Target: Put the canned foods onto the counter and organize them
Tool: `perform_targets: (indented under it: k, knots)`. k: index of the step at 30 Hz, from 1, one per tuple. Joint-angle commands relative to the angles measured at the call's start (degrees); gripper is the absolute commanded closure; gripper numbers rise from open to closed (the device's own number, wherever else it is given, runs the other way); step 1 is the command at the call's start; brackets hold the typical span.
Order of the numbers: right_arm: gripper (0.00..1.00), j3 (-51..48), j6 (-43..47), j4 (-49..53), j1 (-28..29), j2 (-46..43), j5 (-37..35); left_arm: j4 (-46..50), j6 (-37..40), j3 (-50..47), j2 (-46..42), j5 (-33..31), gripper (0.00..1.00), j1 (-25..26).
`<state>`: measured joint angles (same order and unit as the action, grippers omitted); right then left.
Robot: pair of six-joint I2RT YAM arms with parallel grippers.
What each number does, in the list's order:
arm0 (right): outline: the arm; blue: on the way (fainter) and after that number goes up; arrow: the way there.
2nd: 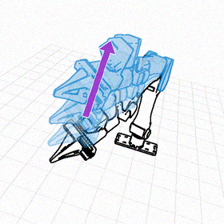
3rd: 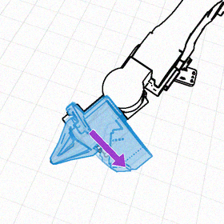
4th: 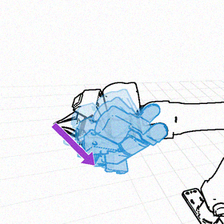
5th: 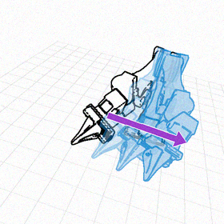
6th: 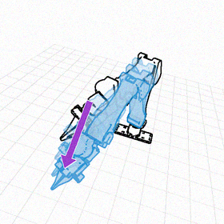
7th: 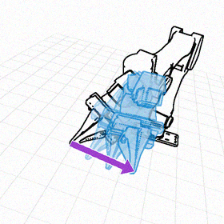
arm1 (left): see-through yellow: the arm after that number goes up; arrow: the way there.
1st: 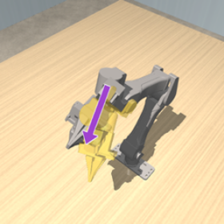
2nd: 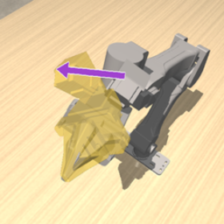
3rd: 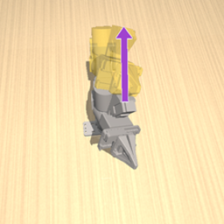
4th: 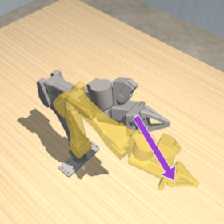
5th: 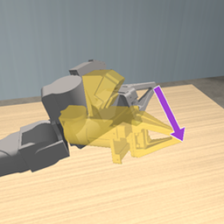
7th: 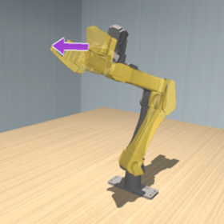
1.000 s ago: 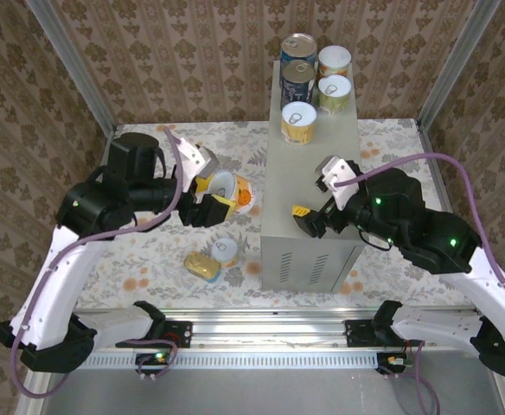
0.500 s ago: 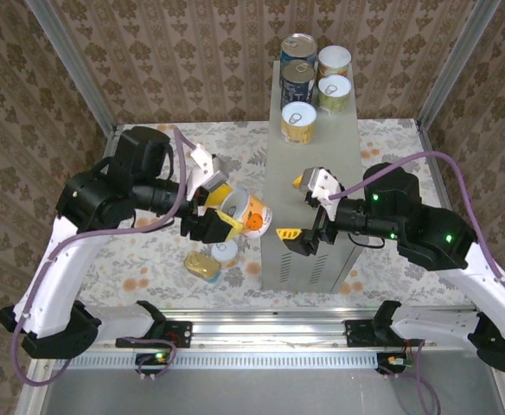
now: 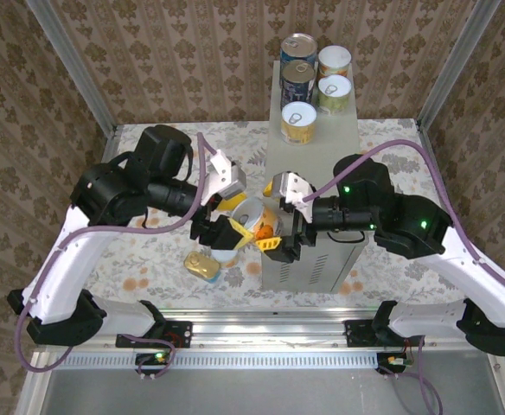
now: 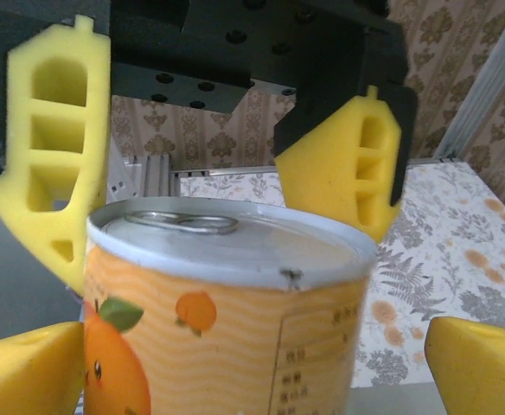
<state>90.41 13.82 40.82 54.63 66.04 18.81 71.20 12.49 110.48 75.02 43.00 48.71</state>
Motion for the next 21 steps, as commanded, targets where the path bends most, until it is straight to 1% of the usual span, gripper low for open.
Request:
perform_targets:
  k: [1, 3, 5, 12, 13, 15, 17, 18, 21]
  knots:
    - [0.00, 2.2, 1.0, 1.4, 0.8, 1.3, -0.4, -1.8, 2.6, 3.0, -0.1, 0.3, 1.00, 1.3]
    - [0.00, 2.6, 0.9, 2.0, 1.1, 1.8, -1.3, -2.3, 2.6, 3.3, -0.1, -0.4, 1.00, 1.9]
    - [0.03, 2.9, 0.7, 2.4, 1.3, 2.1, -2.5, -2.4, 3.0, 3.5, 0.0, -0.9, 1.00, 2.3]
    - [0.20, 2.1, -0.1, 3.5, 1.4, 0.6, -5.2, -2.8, 3.8, 3.7, 0.8, -2.7, 1.00, 3.0]
    - [0.22, 1.8, -0.2, 3.5, 1.4, 0.2, -6.1, -3.1, 3.9, 3.6, 0.8, -3.1, 0.96, 3.0]
    - [0.25, 0.9, -0.5, 3.3, 1.3, -0.7, -8.2, -3.8, 3.9, 3.6, 0.8, -3.4, 0.81, 3.0]
    - [0.25, -0.3, -1.0, 2.9, 1.2, -1.8, -10.9, -4.7, 4.0, 3.5, 0.7, -3.5, 0.64, 3.0]
    - [0.25, -0.9, -1.1, 2.5, 1.2, -2.3, -12.2, -5.4, 4.0, 3.5, 0.7, -3.5, 0.51, 3.0]
    - [0.26, -3.6, -1.8, 0.8, 0.9, -4.6, -17.0, -8.1, 4.0, 3.5, 0.7, -3.0, 0.27, 3.0]
